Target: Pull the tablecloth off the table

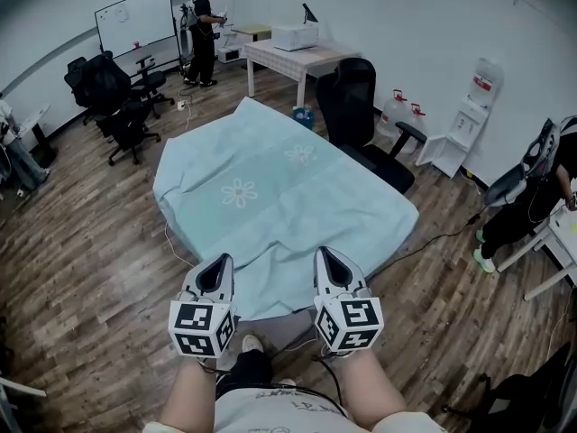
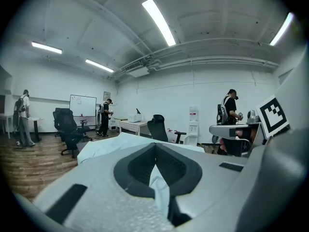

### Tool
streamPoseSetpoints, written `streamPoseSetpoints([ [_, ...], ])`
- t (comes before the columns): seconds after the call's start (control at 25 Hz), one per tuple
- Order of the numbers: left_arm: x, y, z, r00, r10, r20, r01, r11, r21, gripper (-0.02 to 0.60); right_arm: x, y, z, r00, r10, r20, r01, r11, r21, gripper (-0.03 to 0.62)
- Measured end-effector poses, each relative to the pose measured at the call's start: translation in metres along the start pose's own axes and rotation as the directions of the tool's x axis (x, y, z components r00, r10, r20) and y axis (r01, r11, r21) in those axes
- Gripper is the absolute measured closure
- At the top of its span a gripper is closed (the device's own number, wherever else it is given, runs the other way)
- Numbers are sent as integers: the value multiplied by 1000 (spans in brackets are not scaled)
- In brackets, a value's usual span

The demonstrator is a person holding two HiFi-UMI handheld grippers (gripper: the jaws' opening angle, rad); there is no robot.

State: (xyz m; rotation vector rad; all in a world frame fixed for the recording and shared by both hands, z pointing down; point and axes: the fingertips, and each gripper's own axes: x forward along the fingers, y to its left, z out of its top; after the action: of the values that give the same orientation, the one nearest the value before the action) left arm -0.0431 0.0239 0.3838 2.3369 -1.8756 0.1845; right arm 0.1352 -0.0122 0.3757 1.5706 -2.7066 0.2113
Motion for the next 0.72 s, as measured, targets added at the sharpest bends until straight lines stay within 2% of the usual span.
streamPoseSetpoints([
  [0.36, 20, 25, -3, 1000, 24, -2, -24, 1000, -11, 571, 17, -12, -7, 999, -41, -11, 40, 998, -57, 580],
  [0.72, 88, 86, -26, 998, 32, -60, -33, 999, -17, 571, 88, -40, -29, 992, -105, -72, 100, 993, -69, 580],
])
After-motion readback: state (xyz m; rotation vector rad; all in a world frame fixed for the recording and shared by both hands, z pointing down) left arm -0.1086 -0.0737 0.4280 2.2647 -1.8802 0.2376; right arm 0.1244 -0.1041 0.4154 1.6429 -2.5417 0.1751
